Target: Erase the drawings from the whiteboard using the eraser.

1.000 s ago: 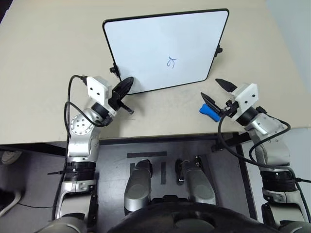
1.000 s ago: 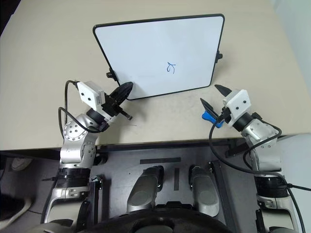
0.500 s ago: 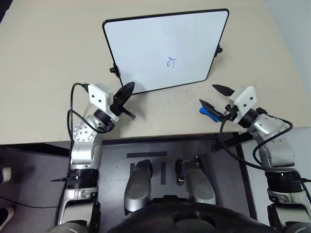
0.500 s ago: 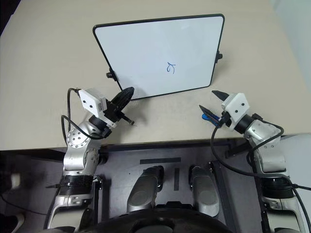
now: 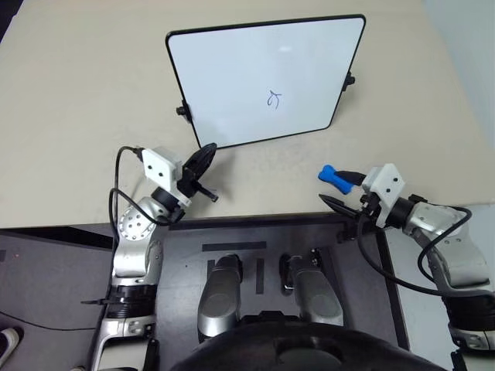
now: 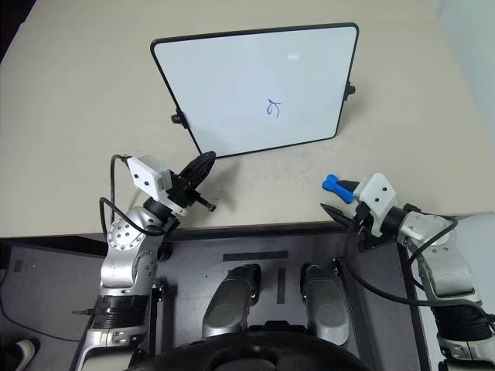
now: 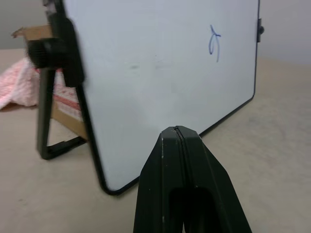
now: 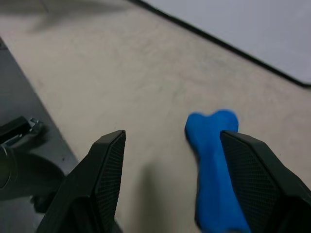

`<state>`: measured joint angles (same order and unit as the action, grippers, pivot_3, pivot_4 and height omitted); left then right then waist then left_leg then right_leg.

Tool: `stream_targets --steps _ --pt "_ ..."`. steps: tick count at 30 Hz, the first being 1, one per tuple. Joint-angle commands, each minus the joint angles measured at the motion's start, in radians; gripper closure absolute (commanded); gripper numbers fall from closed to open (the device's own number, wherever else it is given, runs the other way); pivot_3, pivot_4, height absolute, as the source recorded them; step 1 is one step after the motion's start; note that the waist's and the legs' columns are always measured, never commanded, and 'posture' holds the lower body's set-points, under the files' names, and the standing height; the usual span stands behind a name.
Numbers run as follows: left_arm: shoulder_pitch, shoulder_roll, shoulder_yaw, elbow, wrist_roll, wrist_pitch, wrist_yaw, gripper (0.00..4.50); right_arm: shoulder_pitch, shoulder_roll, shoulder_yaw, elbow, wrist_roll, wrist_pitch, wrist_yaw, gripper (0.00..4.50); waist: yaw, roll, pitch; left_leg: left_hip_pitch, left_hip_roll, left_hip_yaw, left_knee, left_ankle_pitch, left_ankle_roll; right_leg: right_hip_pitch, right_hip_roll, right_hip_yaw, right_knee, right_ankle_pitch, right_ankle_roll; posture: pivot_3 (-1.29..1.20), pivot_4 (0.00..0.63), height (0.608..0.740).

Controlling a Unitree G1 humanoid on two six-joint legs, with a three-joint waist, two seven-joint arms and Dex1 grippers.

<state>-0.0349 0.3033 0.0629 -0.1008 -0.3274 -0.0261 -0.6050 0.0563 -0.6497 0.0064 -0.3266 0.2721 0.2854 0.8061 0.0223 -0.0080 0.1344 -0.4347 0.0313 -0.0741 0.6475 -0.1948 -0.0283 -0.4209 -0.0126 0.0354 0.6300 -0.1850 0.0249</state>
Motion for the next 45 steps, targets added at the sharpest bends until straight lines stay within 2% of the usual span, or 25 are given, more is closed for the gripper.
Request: stream_targets --steps 1,12,15,22,23,29,32,35,39,42,45 --pt "0.000 -0.010 -0.013 -0.037 -0.001 -0.007 0.003 4.50 -0.006 -0.014 -0.022 -0.012 -0.005 0.000 -0.007 1.24 0.000 0.000 0.000 0.000 0.000 0.000 0.000 0.000 0.000 0.000 0.000 0.000 0.000 0.000 0.000 0.00 0.150 0.740" --pt "-0.003 -0.015 -0.011 -0.031 0.002 -0.012 0.007 4.50 -0.059 0.012 0.000 0.101 -0.062 -0.031 -0.039 1.24 0.000 0.000 0.000 0.000 0.000 0.000 0.000 0.001 0.002 0.000 0.000 0.000 0.000 0.000 0.000 0.00 0.150 0.740" --pt "-0.007 -0.018 -0.014 -0.029 0.005 -0.013 0.009 4.50 -0.065 0.013 -0.004 0.103 -0.066 -0.029 -0.042 1.83 -0.001 0.000 0.000 0.000 0.000 0.000 0.000 0.001 0.002 0.000 0.000 0.000 0.000 0.000 0.000 0.00 0.150 0.740" --pt "-0.014 -0.020 -0.016 -0.019 0.006 -0.017 0.003 4.50 -0.072 0.010 -0.013 0.072 -0.062 -0.009 -0.055 4.28 -0.001 0.000 0.000 0.000 0.000 0.000 0.000 0.001 0.002 0.000 0.000 0.000 0.000 0.000 0.000 0.00 0.150 0.740" --pt "-0.014 -0.020 -0.017 -0.018 0.006 -0.017 0.003 4.50 -0.074 0.009 -0.013 0.067 -0.063 -0.007 -0.057 4.49 -0.001 0.000 0.000 0.000 0.000 0.000 0.000 0.001 0.002 0.000 0.000 0.000 0.000 0.000 0.000 0.00 0.150 0.740" --pt "-0.019 -0.022 -0.018 -0.013 0.008 -0.017 0.001 4.50 -0.110 0.006 -0.014 0.021 -0.072 -0.022 -0.066 4.49 -0.001 0.000 0.000 0.000 0.000 0.000 0.000 0.001 0.002 0.000 0.000 0.000 0.000 0.000 0.000 0.00 0.150 0.740" --pt "-0.020 -0.022 -0.017 -0.011 0.009 -0.017 0.000 4.50 -0.195 0.032 -0.010 -0.044 -0.043 -0.066 -0.056 4.49 -0.006 0.000 0.000 0.000 0.000 0.000 0.000 0.001 0.002 -0.001 0.000 0.000 0.001 0.001 -0.001 0.00 0.150 0.740" --pt "-0.026 -0.022 -0.019 -0.005 0.010 -0.018 -0.001 4.50 -0.306 0.069 0.053 -0.025 -0.109 -0.178 -0.055 4.49 -0.012 0.000 0.000 0.001 0.000 0.000 0.000 0.002 0.003 -0.001 0.001 0.000 0.001 0.001 -0.001 0.00 0.150 0.740" --pt "-0.036 -0.027 -0.025 0.004 0.011 -0.022 0.001 4.50 -0.430 0.115 0.149 0.130 -0.251 -0.390 -0.078 4.49 -0.011 0.000 0.000 0.002 0.001 -0.002 0.000 0.002 0.003 -0.001 0.002 0.000 0.002 0.005 -0.008 0.00 0.150 0.740" --pt "-0.042 -0.034 -0.030 0.008 0.014 -0.027 0.005 4.50 -0.536 0.139 0.210 0.366 -0.386 -0.621 -0.134 4.49 -0.005 0.000 0.000 0.001 0.001 -0.003 0.000 0.002 0.003 -0.001 0.001 0.000 0.002 0.008 -0.012 0.00 0.150 0.740" --pt "-0.044 -0.038 -0.031 0.011 0.016 -0.031 0.008 4.50 -0.629 0.167 0.237 0.563 -0.464 -0.776 -0.205 4.49 -0.004 0.000 0.000 0.000 0.001 -0.002 0.001 0.002 0.003 -0.003 -0.001 0.000 0.002 0.010 -0.013 0.00 0.150 0.740"
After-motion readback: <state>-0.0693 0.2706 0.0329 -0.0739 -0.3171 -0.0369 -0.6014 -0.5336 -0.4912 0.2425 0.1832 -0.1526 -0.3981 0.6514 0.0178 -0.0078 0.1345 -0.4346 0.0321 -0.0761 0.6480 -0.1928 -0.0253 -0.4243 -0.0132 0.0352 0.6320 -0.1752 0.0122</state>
